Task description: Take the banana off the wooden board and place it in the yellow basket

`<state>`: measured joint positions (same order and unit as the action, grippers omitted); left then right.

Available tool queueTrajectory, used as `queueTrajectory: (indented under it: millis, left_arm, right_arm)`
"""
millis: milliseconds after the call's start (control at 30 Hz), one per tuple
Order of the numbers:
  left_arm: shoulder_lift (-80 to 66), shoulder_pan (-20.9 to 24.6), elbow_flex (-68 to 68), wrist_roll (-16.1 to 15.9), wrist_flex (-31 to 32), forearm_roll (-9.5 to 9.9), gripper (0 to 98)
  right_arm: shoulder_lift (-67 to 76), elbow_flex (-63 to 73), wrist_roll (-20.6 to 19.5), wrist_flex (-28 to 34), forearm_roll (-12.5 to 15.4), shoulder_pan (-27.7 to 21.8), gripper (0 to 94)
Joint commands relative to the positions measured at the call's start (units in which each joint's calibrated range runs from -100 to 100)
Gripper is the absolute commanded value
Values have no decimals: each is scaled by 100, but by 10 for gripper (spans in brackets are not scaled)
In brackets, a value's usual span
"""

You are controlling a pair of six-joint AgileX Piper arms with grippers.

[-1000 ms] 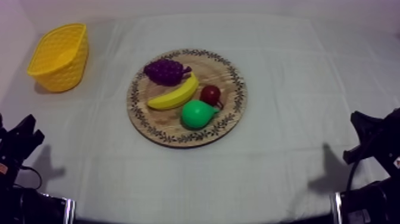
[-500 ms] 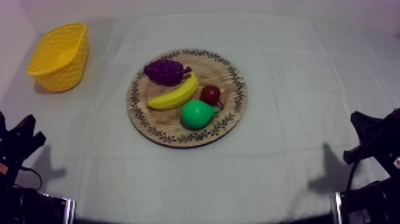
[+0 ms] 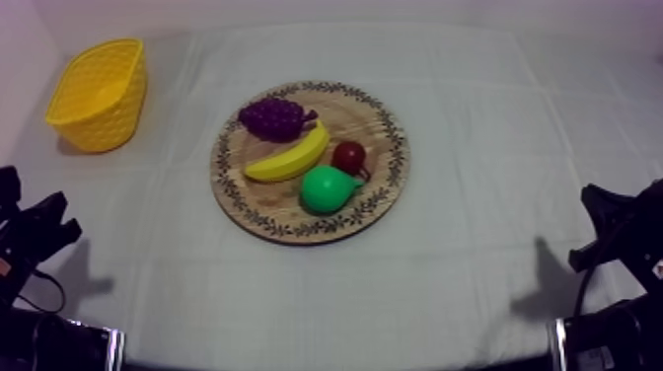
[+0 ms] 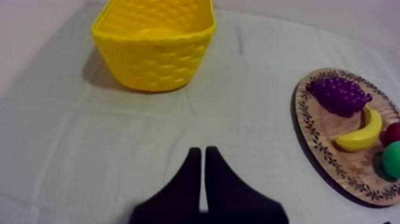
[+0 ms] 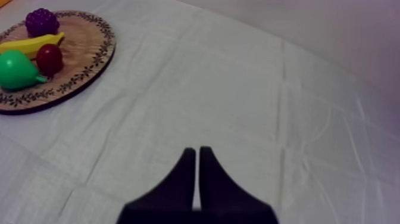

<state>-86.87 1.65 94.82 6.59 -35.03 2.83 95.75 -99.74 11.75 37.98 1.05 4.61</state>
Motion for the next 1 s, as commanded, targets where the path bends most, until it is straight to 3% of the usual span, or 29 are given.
queueTrajectory:
  millis: [0, 267, 500, 967]
  left_arm:
    - [981, -112, -527, 362, -193, 95, 0]
    - [3375, -413, -3104, 931, -1695, 159, 0]
    - [5109, -899, -5149, 984, -2597, 170, 0]
    - [7993, -2645, -8901, 1205, -4150, 230, 0]
  right_arm:
    - [1, -4, -10, -8, 0, -2, 4]
    - [1, -4, -8, -8, 0, -2, 4]
    - [1, -4, -10, -8, 0, -2, 4]
    - [1, -4, -10, -8, 0, -2, 4]
